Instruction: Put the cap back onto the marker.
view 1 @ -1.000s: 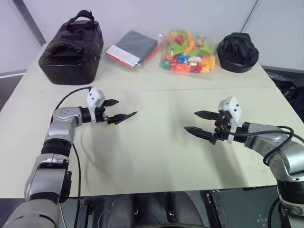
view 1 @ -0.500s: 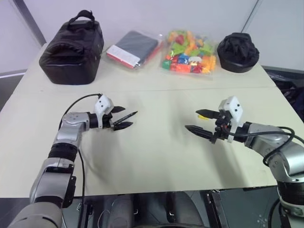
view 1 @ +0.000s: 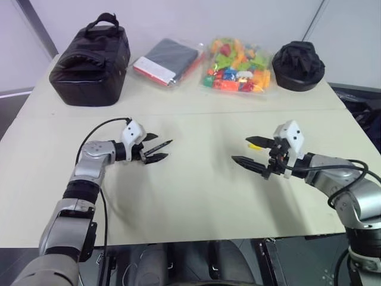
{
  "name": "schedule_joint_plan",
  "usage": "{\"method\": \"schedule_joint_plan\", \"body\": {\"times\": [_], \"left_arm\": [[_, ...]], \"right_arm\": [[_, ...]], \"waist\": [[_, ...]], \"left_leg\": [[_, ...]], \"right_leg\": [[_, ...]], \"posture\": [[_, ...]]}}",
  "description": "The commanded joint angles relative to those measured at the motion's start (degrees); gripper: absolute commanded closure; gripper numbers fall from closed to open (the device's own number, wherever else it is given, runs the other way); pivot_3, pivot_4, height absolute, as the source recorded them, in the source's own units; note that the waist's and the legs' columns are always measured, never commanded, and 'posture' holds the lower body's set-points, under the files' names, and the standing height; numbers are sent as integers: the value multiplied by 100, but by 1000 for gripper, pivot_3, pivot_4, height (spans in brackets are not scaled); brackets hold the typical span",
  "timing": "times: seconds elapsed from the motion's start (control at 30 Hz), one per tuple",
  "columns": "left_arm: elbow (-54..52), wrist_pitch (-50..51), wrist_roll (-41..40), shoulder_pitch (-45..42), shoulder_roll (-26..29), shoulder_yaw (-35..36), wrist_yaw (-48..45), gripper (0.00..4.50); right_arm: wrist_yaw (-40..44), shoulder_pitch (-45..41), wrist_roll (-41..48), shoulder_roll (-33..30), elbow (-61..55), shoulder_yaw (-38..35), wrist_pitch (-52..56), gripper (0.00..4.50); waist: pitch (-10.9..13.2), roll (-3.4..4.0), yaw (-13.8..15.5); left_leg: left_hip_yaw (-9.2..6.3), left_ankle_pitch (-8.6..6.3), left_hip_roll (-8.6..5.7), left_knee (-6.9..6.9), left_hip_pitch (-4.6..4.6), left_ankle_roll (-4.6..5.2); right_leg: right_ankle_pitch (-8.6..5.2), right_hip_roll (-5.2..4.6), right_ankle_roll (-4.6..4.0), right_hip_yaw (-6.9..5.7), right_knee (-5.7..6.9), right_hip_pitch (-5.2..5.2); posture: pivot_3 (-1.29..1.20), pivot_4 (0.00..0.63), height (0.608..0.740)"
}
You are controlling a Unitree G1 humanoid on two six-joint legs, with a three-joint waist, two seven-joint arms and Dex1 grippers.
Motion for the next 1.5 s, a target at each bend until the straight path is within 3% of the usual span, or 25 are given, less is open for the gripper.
{"method": "schedule_joint_plan", "body": {"times": [0.03, 0.67, 0.77, 1.0, 1.27, 1.5], "left_arm": [[-244, 44, 43, 36, -25, -41, 50, 0], [-337, 351, 271, -149, -47, -220, 187, 0], [-355, 397, 286, -138, -66, -254, 185, 894], [-475, 547, 283, -74, -44, -274, 197, 4478], [-577, 615, 281, -31, 169, -157, 261, 4478], [-721, 434, -78, -434, 436, 17, -328, 4478]], "right_arm": [[-7, 40, 2, 0, -77, -164, -100, 176], [-94, 119, -80, 79, -93, -123, -151, 176], [-97, 107, -111, 87, -77, -110, -158, 117], [-95, 144, -119, 68, -88, -152, -163, 117], [-83, 201, -151, 31, -39, -202, -212, 117], [141, -84, -563, -209, 895, -401, -920, 117]], "waist": [[0, 0, 3], [0, 0, 4], [0, 0, 3], [-1, 0, 7], [-1, 0, -4], [0, 0, 8]], "left_leg": [[0, 0, 0, 0, 0, 0], [-1, 1, -4, 4, 0, -2], [-1, 1, -4, 5, 1, -2], [-1, 2, -4, 7, 1, -2], [-2, 1, -4, 13, 1, -2], [-1, 2, -3, 19, 1, -3]], "right_leg": [[0, 0, 1, 0, 0, 0], [3, 2, 6, 0, 2, 2], [3, 2, 6, 0, 3, 2], [3, 3, 7, 0, 4, 4], [4, 6, 8, 0, 8, 5], [4, 12, 8, 0, 9, 5]], "posture": [[0, 150, 740], [0, 150, 740], [0, 150, 740], [0, 150, 740], [0, 150, 740], [0, 150, 740]]}}
